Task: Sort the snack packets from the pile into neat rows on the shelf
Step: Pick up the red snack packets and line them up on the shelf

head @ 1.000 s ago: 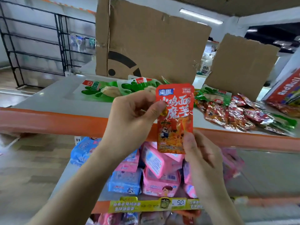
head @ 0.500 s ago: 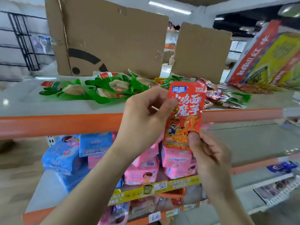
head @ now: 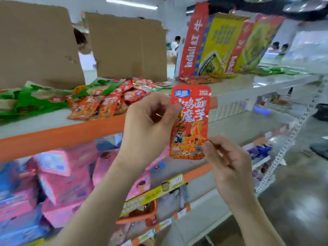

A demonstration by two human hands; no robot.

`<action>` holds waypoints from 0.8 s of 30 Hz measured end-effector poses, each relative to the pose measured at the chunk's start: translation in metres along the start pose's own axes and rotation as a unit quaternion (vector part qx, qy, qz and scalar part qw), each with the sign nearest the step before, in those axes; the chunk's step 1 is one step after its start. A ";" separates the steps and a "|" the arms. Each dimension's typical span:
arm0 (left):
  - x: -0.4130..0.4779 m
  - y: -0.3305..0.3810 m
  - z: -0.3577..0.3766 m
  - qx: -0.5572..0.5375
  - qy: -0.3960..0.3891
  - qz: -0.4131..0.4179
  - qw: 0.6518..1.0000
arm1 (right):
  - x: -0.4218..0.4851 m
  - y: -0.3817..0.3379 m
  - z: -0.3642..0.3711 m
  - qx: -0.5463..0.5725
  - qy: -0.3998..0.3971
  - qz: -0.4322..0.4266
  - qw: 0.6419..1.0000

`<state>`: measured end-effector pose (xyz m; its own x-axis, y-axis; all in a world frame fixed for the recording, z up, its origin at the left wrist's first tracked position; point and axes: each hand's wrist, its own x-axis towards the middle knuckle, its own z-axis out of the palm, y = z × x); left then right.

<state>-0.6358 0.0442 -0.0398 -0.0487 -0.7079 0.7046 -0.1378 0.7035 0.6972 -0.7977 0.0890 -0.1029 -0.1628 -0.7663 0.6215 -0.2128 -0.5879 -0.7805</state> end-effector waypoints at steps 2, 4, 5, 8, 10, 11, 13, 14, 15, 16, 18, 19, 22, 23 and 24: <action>0.001 -0.005 0.034 -0.005 -0.005 0.008 1.000 | 0.006 0.013 -0.027 -0.003 0.023 0.003 1.000; 0.002 -0.009 0.065 -0.014 0.000 0.014 1.000 | 0.011 0.024 -0.051 -0.010 0.039 0.015 0.999; 0.004 -0.010 0.079 -0.020 0.001 0.009 1.000 | 0.014 0.029 -0.060 -0.014 0.044 0.029 0.999; 0.014 -0.015 0.111 -0.016 -0.007 -0.003 1.000 | 0.023 0.041 -0.083 -0.017 0.047 0.055 0.997; 0.022 -0.019 0.125 -0.023 -0.015 -0.008 1.000 | 0.030 0.047 -0.093 -0.022 0.049 0.055 0.997; 0.026 -0.021 0.132 -0.027 -0.016 -0.008 0.999 | 0.034 0.051 -0.098 -0.023 0.052 0.054 0.997; 0.034 -0.028 0.143 -0.032 -0.020 -0.010 0.999 | 0.042 0.061 -0.104 -0.029 0.060 0.055 0.996; 0.038 -0.033 0.149 -0.033 -0.025 -0.016 0.999 | 0.046 0.067 -0.107 -0.033 0.064 0.057 0.996; 0.041 -0.038 0.153 -0.033 -0.029 -0.022 0.999 | 0.049 0.072 -0.109 -0.037 0.069 0.057 0.995; 0.045 -0.044 0.158 -0.032 -0.034 -0.025 0.999 | 0.053 0.077 -0.111 -0.042 0.074 0.057 0.995; 0.051 -0.054 0.167 -0.037 -0.041 -0.029 0.998 | 0.060 0.085 -0.115 -0.055 0.077 0.060 0.994; 0.055 -0.058 0.171 -0.045 -0.043 -0.032 0.998 | 0.064 0.090 -0.117 -0.064 0.076 0.061 0.993; 0.075 -0.065 0.184 -0.063 -0.064 -0.033 0.995 | 0.082 0.098 -0.124 -0.089 0.090 0.067 0.990; 0.083 -0.066 0.188 -0.064 -0.073 -0.026 0.995 | 0.089 0.100 -0.127 -0.094 0.099 0.066 0.988; 0.091 -0.066 0.192 -0.064 -0.080 -0.015 0.995 | 0.097 0.101 -0.130 -0.099 0.110 0.060 0.987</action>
<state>-0.8213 -0.0791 -0.0470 -0.2052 -0.7228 0.6599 -0.0142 0.6763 0.7364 -0.9602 -0.0112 -0.1127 -0.3992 -0.7398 0.5416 -0.3606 -0.4165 -0.8346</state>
